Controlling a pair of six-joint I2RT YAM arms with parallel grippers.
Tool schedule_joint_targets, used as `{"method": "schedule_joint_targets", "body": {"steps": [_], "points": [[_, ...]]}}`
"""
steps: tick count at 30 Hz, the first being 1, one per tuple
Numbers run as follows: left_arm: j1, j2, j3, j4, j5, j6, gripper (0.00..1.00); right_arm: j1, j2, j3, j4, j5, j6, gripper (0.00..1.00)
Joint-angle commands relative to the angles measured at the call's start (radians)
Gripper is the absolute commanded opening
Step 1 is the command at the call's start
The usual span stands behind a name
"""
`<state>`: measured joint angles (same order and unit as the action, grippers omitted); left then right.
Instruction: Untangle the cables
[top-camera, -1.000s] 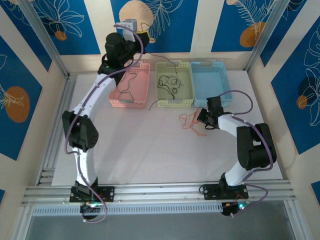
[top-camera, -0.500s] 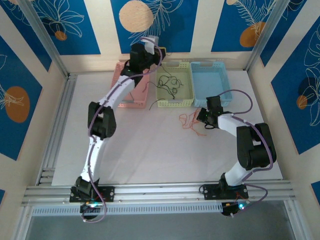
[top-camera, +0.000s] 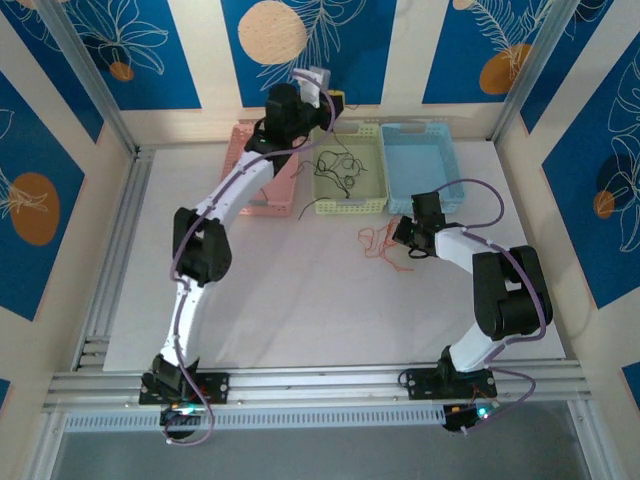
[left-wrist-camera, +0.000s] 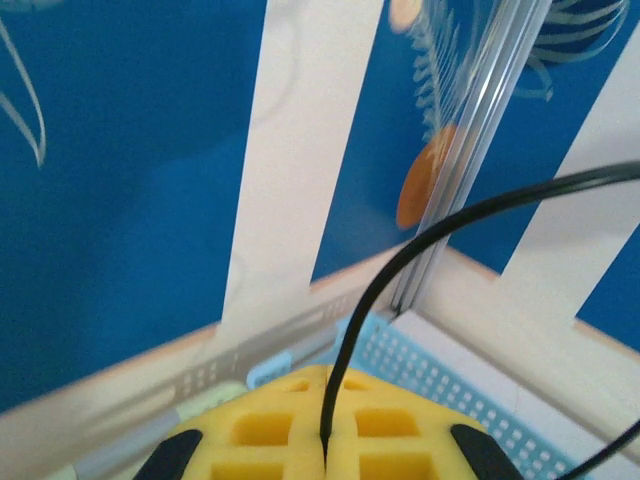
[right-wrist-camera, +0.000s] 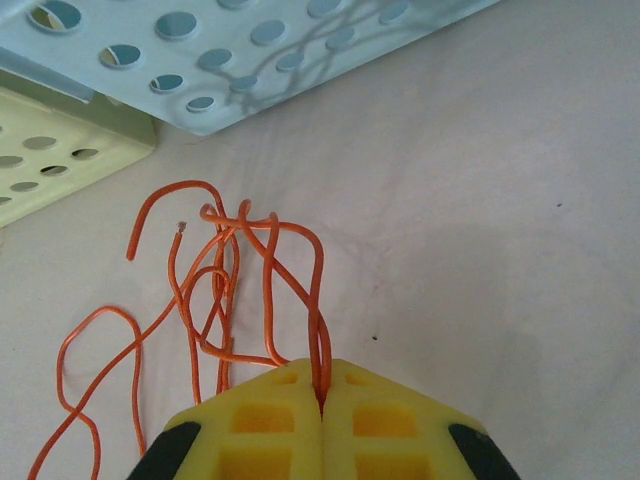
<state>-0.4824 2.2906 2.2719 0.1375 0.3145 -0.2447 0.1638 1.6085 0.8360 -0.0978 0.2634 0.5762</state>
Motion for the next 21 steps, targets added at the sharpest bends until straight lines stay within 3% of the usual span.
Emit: {"method": "schedule_joint_targets", "body": {"steps": [1, 10, 21], "points": [[-0.004, -0.105, 0.032, 0.055, 0.028, 0.027, 0.00, 0.005, 0.013, 0.030, -0.013, 0.025, -0.013, 0.00], [-0.011, -0.058, 0.102, 0.027, -0.002, 0.065, 0.00, 0.006, 0.013, 0.029, -0.013, 0.025, -0.014, 0.00], [-0.010, 0.158, 0.232, -0.016, -0.035, 0.088, 0.00, 0.008, 0.014, 0.032, -0.015, 0.025, -0.017, 0.00]]}}
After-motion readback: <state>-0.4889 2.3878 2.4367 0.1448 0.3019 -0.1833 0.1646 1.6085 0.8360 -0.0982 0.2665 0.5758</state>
